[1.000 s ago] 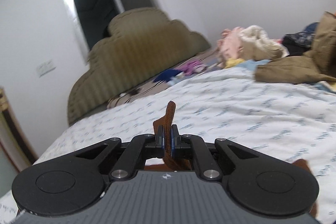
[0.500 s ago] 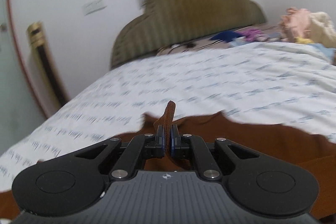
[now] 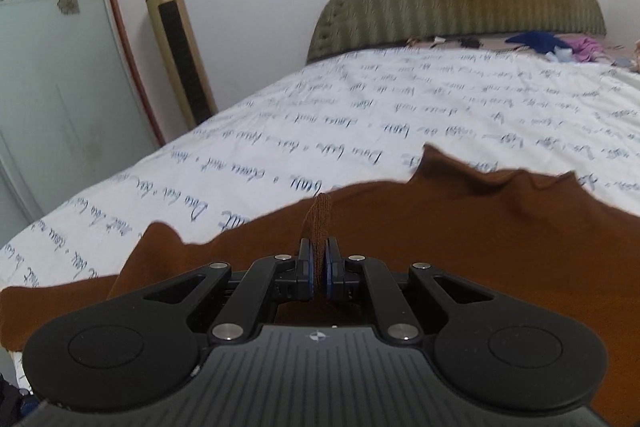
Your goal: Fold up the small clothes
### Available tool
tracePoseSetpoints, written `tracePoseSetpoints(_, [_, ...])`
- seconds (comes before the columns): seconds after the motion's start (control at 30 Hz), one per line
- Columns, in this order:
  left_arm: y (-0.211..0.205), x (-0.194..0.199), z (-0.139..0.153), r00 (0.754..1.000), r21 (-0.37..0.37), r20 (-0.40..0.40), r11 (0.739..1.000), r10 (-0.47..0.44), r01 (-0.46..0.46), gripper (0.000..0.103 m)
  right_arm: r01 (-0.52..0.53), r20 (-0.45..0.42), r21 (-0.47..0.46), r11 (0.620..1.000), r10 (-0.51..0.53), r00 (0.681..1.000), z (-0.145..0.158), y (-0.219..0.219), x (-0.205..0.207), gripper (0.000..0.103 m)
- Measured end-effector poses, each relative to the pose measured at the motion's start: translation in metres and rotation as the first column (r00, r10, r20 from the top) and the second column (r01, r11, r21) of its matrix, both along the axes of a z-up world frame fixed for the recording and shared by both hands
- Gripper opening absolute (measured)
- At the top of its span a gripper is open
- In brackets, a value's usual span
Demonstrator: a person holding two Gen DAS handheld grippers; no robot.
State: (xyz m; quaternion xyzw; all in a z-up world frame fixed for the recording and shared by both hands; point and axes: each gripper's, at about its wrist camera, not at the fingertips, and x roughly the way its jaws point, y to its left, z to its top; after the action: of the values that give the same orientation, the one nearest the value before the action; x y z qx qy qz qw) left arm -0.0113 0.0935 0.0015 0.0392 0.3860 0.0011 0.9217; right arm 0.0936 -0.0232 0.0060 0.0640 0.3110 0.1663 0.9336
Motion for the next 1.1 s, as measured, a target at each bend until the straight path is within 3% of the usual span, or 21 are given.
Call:
tracePoseSetpoints(0.17, [0.000,-0.002,0.002,1.000,0.006,0.001,1.000,0.001,-0.001,0.103,-0.047,-0.075,0.022,0.999,0.048,0.996,-0.008,0.003,0.001,0.017])
tracePoseSetpoints(0.27, [0.000,-0.003,0.002,1.000,0.013,0.001,1.000,0.005,-0.005,0.103,-0.105,-0.065,0.064,0.992,0.109,0.992,-0.002,0.002,-0.006,0.024])
tracePoseSetpoints(0.33, [0.001,0.000,0.001,1.000,0.011,-0.002,1.000,0.009,-0.009,0.103,-0.112,-0.067,0.130,0.985,0.122,0.990,0.002,-0.005,-0.007,0.041])
tracePoseSetpoints(0.4, [0.002,0.001,0.001,1.000,0.009,-0.002,1.000,0.010,-0.010,0.103,-0.119,-0.123,0.198,0.973,0.145,0.982,-0.002,-0.011,-0.001,0.047])
tracePoseSetpoints(0.47, [0.002,0.001,0.001,1.000,0.013,-0.002,1.000,0.013,-0.013,0.103,-0.106,-0.189,0.194,0.975,0.143,0.971,-0.010,-0.011,0.003,0.047])
tracePoseSetpoints(0.53, [0.002,0.001,0.001,1.000,0.012,0.000,1.000,0.013,-0.013,0.103,-0.104,-0.180,0.169,0.980,0.135,0.974,-0.011,-0.011,-0.003,0.048])
tracePoseSetpoints(0.63, [0.002,0.001,0.002,1.000,0.014,0.000,1.000,0.015,-0.015,0.103,-0.122,-0.151,0.210,0.970,0.155,0.976,-0.005,-0.016,-0.012,0.053])
tracePoseSetpoints(0.7, [0.003,0.001,0.003,1.000,0.014,0.003,1.000,0.016,-0.016,0.103,-0.098,-0.148,0.181,0.979,0.126,0.981,-0.003,-0.018,-0.015,0.061])
tracePoseSetpoints(0.77, [0.004,0.000,0.004,1.000,0.017,0.004,1.000,0.020,-0.020,0.103,-0.050,-0.155,0.109,0.993,0.067,0.986,-0.001,-0.019,-0.019,0.062])
tracePoseSetpoints(0.93, [0.024,-0.009,0.011,0.997,0.003,0.010,0.997,0.080,-0.080,0.103,-0.075,-0.026,0.031,0.997,0.075,0.997,0.015,-0.023,-0.054,0.065])
tracePoseSetpoints(1.03, [0.055,-0.018,0.017,0.988,-0.062,0.001,0.987,0.152,-0.151,0.103,-0.085,0.054,-0.057,0.995,0.088,0.995,0.019,-0.018,-0.074,0.074])
tracePoseSetpoints(1.1, [0.084,-0.022,0.019,0.975,-0.150,-0.021,0.963,0.223,-0.224,0.103,-0.091,0.073,-0.089,0.992,0.098,0.993,0.018,-0.016,-0.083,0.075])
